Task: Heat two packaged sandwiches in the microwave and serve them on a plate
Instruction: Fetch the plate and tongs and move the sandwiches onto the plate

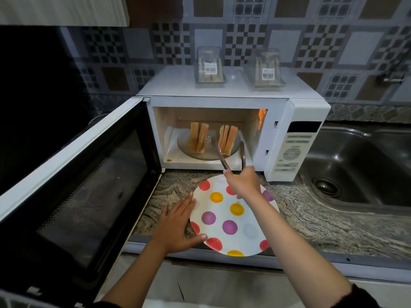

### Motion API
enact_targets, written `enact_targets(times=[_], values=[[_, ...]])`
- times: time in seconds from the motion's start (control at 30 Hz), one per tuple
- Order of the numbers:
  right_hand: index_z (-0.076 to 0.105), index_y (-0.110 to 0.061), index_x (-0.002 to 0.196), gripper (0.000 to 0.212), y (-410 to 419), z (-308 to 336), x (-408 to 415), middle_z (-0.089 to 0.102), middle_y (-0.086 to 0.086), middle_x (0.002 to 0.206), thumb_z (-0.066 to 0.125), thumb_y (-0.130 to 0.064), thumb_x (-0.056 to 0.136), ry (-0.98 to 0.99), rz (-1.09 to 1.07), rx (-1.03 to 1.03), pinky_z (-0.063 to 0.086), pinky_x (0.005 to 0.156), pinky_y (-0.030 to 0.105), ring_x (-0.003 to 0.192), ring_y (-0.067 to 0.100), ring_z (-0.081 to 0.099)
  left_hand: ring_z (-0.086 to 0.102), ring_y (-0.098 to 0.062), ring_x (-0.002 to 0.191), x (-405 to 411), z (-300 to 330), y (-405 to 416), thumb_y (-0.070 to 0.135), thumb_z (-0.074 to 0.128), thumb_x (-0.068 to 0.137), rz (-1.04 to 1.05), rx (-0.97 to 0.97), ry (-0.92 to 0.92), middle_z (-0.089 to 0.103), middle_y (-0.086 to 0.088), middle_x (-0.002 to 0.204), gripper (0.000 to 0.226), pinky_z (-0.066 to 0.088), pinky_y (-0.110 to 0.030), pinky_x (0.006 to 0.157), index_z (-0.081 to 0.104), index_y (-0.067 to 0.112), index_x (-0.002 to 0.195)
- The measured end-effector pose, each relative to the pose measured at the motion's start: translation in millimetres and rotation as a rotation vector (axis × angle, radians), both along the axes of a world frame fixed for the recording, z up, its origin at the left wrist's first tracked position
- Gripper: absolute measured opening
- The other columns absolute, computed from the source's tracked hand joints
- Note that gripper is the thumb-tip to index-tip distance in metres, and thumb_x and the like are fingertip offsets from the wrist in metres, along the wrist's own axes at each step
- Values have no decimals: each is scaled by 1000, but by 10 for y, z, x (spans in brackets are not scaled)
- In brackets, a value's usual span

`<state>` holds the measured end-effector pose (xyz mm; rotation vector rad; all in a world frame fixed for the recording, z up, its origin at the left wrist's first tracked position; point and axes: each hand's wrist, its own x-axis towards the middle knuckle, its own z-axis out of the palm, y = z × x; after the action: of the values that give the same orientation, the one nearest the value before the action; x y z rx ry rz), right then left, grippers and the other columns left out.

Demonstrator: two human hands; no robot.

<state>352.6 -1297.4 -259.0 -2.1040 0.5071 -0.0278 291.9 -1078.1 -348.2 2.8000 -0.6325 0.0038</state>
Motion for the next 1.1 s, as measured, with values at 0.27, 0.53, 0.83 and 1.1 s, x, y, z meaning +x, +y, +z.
enact_targets(times=[0.27, 0.53, 0.83, 1.1], values=[[44, -10, 112, 46, 200, 60, 580, 65, 10, 94, 65, -40, 84, 46, -10, -23, 48, 48, 27, 78, 27, 66, 3, -9, 146, 12, 3, -2, 91, 26, 66, 2, -41, 3, -3, 13, 158, 106, 3, -53, 117, 9, 29, 151], [54, -9, 104, 30, 186, 95, 764, 67, 7, 88, 61, -33, 87, 73, 25, -165, 44, 49, 25, 67, 22, 66, 4, -10, 146, 21, -7, 9, 92, 26, 65, 9, -46, 9, -3, 14, 158, 108, 3, -51, 117, 10, 29, 151], [56, -10, 105, 27, -2, 203, 755, 61, 6, 99, 62, -25, 84, 95, 48, -294, 45, 65, 31, 85, 23, 56, 4, -10, 146, 27, -13, 6, 92, 28, 65, 15, -48, 13, -4, 15, 158, 108, 0, -51, 117, 10, 30, 151], [49, -11, 79, 20, -269, 339, 400, 53, 6, 77, 58, -27, 87, 51, 94, -215, 42, 59, 30, 69, 19, 53, 7, -12, 146, 4, -5, 3, 92, 24, 65, 17, -51, -5, 0, 14, 158, 107, 3, -51, 117, 12, 29, 151]])
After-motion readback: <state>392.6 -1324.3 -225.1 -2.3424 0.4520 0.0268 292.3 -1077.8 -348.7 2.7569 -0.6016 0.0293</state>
